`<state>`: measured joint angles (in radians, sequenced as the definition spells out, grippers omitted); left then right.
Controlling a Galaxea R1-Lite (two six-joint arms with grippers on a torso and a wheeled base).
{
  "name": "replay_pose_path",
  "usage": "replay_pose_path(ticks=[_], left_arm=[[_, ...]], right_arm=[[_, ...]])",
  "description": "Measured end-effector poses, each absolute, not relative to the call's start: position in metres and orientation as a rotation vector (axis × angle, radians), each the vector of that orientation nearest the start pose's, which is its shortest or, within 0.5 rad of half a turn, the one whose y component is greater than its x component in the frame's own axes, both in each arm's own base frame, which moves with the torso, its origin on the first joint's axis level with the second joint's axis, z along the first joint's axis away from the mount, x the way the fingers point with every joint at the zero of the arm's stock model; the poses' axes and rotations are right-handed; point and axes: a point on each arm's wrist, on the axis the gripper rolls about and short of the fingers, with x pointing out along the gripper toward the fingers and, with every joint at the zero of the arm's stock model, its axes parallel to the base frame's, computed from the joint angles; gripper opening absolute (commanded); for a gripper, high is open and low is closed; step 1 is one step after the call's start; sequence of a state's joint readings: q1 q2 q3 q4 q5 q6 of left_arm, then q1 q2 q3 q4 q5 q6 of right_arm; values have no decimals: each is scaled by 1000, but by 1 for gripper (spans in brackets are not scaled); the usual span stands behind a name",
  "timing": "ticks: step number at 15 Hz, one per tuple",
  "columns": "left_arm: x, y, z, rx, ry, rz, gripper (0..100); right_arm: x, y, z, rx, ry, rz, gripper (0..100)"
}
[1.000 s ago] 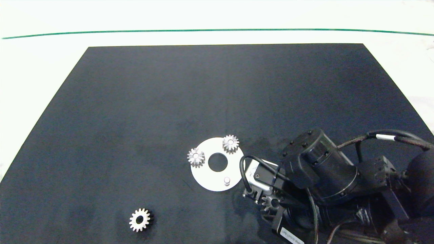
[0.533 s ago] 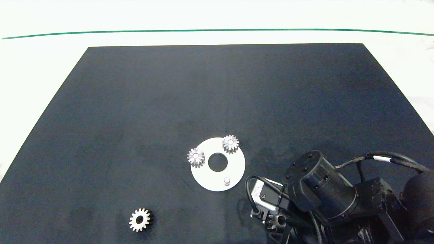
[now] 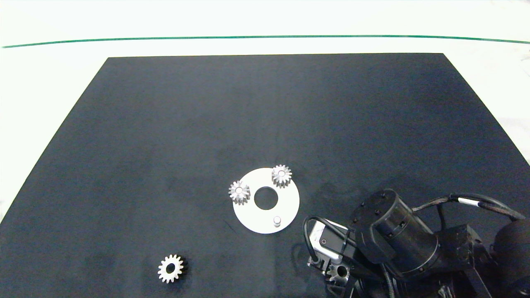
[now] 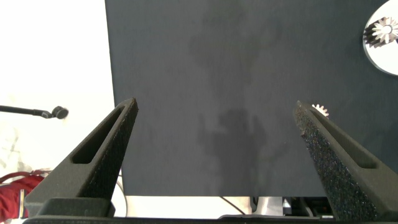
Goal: Remove an incorrectly installed larger gear and replace it with the correct smaller gear
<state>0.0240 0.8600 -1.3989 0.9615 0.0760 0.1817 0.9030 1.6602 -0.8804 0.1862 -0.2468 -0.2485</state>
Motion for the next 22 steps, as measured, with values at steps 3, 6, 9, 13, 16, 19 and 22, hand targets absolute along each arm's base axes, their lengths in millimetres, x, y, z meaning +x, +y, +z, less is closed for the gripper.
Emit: replay_pose_path(ticks=[3,6,9,13,16,19,22], left_arm=[[10,2,340,189,432,57,100],[15,2,339,186,446,50,100],[31,2,335,183,495,30,100],[66,-9,333,223,533,-135,100],[102,-40,321,279,621,-350,100],[141,-87,298,290,699,-434,100],[160,-121,257,374,737,-421,100]], right_arm=[[163,199,156,-744,716,711,100],[152,185,179,-699,637,707,100],[128,152,211,-620,505,698,100],[96,109,255,-516,277,675,100],[73,80,291,-409,87,660,100],[52,55,312,-332,-38,643,100],[39,39,321,-297,-104,631,100]])
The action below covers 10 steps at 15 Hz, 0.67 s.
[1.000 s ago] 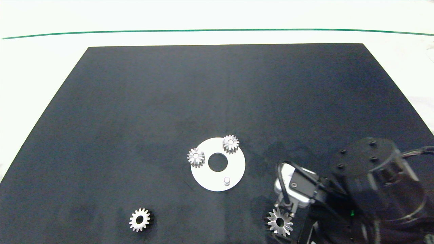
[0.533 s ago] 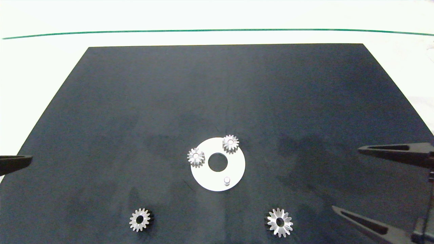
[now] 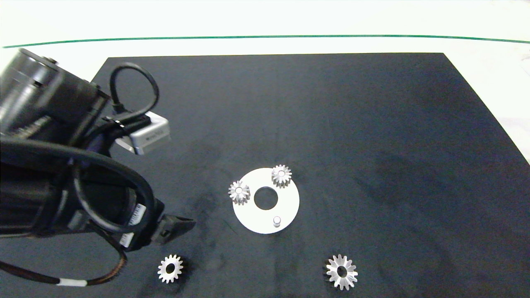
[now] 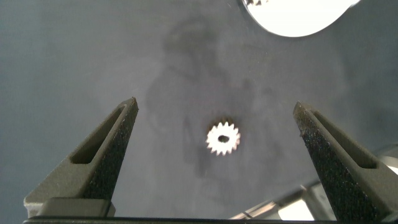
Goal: Remove an incorrectly installed larger gear and replace it with the correct smaller gear
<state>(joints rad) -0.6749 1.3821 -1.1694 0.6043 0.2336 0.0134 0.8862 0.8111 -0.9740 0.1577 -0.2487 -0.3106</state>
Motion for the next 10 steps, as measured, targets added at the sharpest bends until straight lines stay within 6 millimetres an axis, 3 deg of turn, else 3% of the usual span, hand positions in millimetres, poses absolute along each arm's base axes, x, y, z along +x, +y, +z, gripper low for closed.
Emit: replay_pose_path(ticks=[5,10], left_arm=[[153,-127,211,471,880,-431,100],[135,-117,192,501,885,-463,100]], right_arm=[[33,32,323,-293,-131,627,100],[32,30,322,-290,-135,626,100]])
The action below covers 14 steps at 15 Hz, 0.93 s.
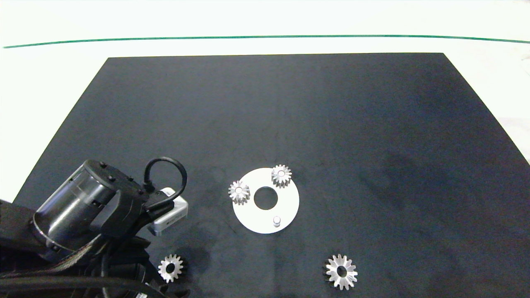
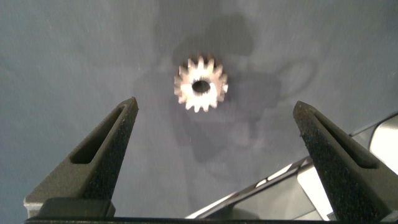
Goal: Remove an incorrectly installed larger gear and replace it with the correct smaller gear
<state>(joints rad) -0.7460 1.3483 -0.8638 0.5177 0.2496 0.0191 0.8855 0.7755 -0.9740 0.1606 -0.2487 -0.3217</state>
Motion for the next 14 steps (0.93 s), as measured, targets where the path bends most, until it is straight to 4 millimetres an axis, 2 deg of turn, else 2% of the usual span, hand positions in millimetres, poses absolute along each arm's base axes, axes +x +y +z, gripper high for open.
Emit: replay_pose_path(ticks=[4,7,14], left_arm=[[135,-117,178,467,817,-472,100],[136,-119,166,495,828,-479,100],[144,-125,156,534,867,-480,99]], right_arm=[[31,30,322,-290,-135,626,100],[31,29,322,-289,-136,626,100],[31,29,320,-301,-136,626,100]])
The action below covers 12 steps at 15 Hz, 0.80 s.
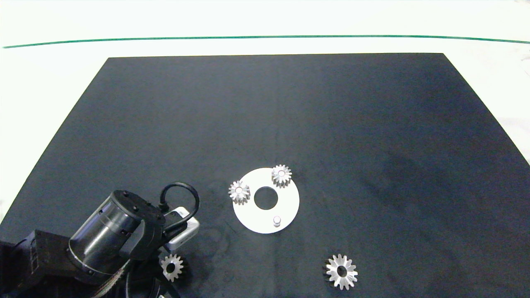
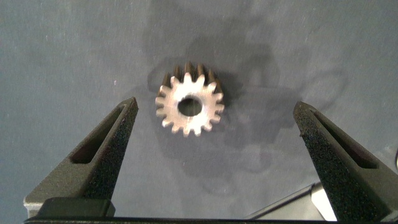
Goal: Remove an incorrectly installed larger gear and replace it with the correct smaller gear
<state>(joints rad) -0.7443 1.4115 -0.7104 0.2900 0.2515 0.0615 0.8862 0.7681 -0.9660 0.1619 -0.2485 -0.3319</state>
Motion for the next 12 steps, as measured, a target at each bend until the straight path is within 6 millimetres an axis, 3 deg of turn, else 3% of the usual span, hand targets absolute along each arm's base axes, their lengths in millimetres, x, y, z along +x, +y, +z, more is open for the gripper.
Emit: replay_pose_path(ticks=[12], left_arm=[[156,-131,148,555,881,-473,75]], right_arm=[[30,28,320,-303,-141,625,100]])
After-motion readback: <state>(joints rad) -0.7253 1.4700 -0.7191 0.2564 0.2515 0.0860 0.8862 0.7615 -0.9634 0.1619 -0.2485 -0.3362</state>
